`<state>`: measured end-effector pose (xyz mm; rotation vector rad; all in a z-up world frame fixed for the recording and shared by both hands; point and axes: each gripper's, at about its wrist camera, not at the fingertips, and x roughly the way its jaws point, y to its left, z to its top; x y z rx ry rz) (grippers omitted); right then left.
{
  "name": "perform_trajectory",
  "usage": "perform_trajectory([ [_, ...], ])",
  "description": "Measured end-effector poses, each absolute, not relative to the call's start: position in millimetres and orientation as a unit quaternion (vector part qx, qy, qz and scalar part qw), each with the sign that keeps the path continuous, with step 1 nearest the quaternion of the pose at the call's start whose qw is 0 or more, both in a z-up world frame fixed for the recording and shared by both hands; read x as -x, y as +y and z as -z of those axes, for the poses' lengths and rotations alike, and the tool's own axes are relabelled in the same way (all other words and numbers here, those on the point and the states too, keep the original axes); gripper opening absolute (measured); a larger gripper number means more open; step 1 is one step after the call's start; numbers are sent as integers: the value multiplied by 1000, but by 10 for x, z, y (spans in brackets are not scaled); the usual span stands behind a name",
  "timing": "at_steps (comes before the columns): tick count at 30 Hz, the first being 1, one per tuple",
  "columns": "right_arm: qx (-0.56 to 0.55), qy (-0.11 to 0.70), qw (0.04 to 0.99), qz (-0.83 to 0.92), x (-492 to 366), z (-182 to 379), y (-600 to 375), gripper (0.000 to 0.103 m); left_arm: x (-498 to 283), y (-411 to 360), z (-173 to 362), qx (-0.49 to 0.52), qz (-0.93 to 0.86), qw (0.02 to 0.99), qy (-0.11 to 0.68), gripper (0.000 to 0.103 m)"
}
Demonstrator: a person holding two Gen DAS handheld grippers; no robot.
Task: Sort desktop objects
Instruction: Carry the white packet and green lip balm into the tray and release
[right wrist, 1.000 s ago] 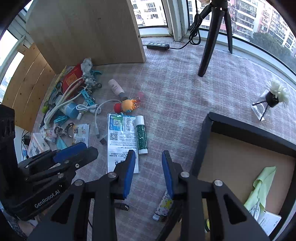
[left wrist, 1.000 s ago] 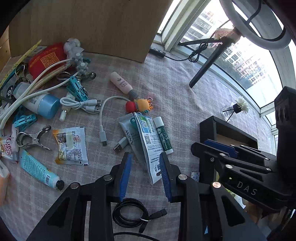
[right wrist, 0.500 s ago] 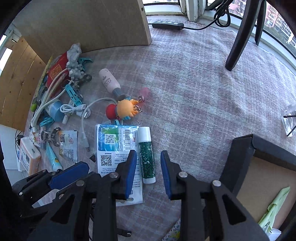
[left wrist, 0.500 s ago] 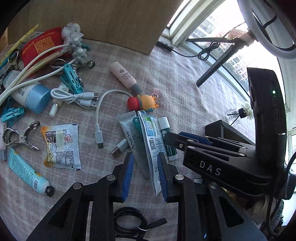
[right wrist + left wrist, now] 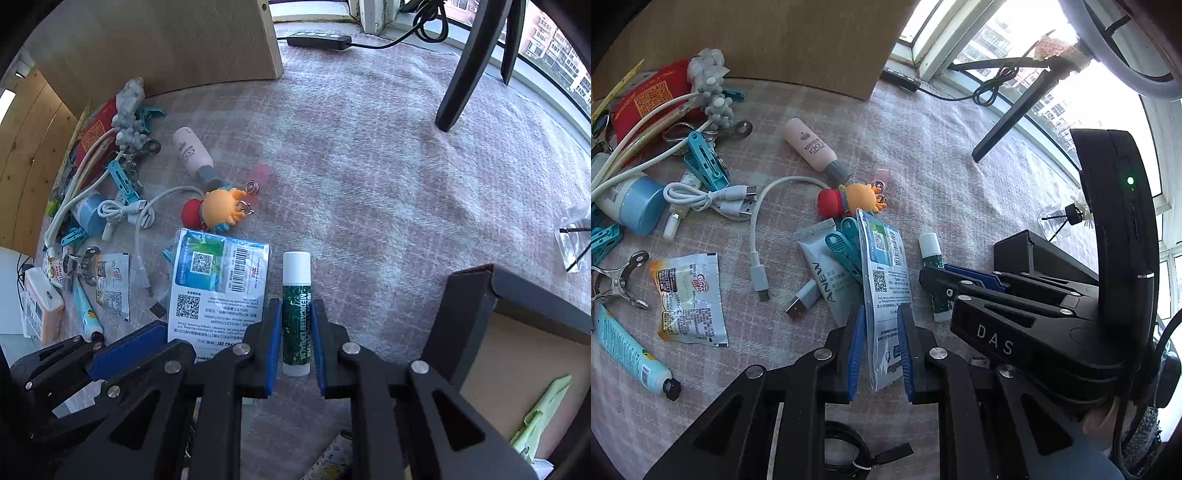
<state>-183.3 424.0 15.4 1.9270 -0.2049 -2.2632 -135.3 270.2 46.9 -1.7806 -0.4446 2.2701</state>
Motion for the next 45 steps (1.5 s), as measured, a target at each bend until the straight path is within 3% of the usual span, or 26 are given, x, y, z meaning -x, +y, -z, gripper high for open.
perform_trajectory([
  [2, -643, -78, 82, 757, 1814, -149, 4272, 16, 1371, 2737, -446, 610, -769, 114, -154, 9],
  [12, -641, -106, 78, 756, 1747, -142, 4382, 16, 1435, 2836, -440, 601, -778, 112, -145, 9],
  [24, -605, -129, 81, 782, 1439, -561, 4674, 16, 1276, 2940, -876, 566, -804, 134, -126, 6],
  [33, -574, -165, 40, 801, 1102, -951, 5430, 16, 1095, 3631, -1115, 556, -798, 208, -106, 6],
  [45, -574, -198, -61, 792, 616, -713, 6361, 16, 774, 4462, -950, 581, -768, 263, -53, 6],
])
